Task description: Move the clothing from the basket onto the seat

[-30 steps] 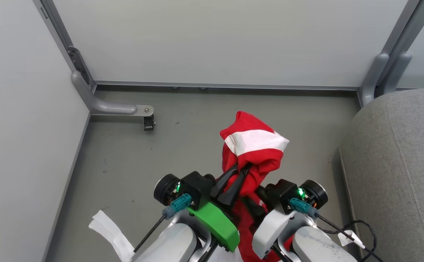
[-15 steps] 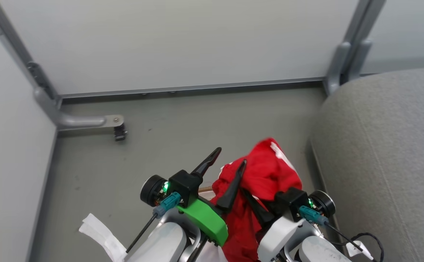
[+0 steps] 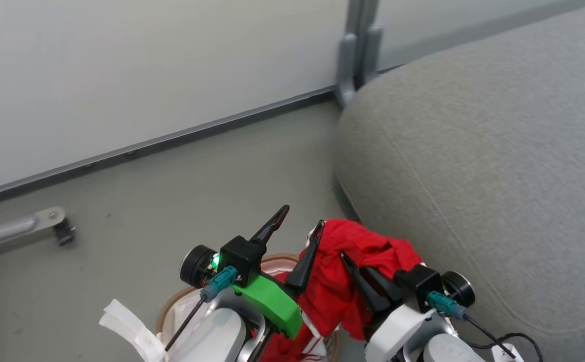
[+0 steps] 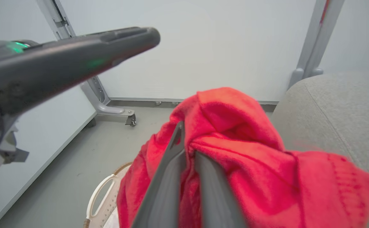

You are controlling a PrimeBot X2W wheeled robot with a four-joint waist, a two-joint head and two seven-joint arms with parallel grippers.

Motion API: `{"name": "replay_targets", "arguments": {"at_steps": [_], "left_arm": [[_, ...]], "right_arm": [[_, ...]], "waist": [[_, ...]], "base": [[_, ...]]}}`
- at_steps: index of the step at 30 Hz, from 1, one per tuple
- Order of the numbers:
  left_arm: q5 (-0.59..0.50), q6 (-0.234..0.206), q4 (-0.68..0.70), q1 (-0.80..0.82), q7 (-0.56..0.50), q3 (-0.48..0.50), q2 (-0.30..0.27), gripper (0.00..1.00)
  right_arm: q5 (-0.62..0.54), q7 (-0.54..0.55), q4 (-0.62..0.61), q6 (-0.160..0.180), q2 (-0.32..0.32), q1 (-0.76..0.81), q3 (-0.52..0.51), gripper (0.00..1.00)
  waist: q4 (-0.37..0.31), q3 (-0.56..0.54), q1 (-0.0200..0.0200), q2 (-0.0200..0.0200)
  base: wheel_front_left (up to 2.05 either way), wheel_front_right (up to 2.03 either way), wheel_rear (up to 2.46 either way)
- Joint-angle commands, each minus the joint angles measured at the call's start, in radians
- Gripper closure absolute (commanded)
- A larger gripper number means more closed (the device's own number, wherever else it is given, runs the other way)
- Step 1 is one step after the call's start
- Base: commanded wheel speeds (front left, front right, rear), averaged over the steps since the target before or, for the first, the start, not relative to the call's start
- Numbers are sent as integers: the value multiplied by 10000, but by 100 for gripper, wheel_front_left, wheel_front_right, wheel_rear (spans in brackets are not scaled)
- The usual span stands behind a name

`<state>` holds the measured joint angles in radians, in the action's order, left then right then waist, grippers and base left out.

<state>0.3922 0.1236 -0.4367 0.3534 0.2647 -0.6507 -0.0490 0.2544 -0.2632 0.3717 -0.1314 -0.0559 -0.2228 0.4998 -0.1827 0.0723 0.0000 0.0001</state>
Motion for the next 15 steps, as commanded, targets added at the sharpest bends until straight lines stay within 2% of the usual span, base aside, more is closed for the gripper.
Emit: {"name": "replay_targets", "arguments": {"at_steps": [1,8,15], "left_arm": [[-100,31,-37,-146,-5,49,-29,0],[-119,62,-20,-260,-4,204,-32,0],[-231,76,2,-214,-5,226,-34,0]], "right_arm": [[28,-21,-82,13,-64,151,-77,100],[15,-20,-339,13,-214,395,-339,100],[-59,-20,-566,14,-484,75,-621,100]], "waist": [[-1453,232,0,-1],[-2425,261,0,-1],[-2723,512,0,-1]], "base": [[0,0,0],[0,0,0],[0,0,0]]}}
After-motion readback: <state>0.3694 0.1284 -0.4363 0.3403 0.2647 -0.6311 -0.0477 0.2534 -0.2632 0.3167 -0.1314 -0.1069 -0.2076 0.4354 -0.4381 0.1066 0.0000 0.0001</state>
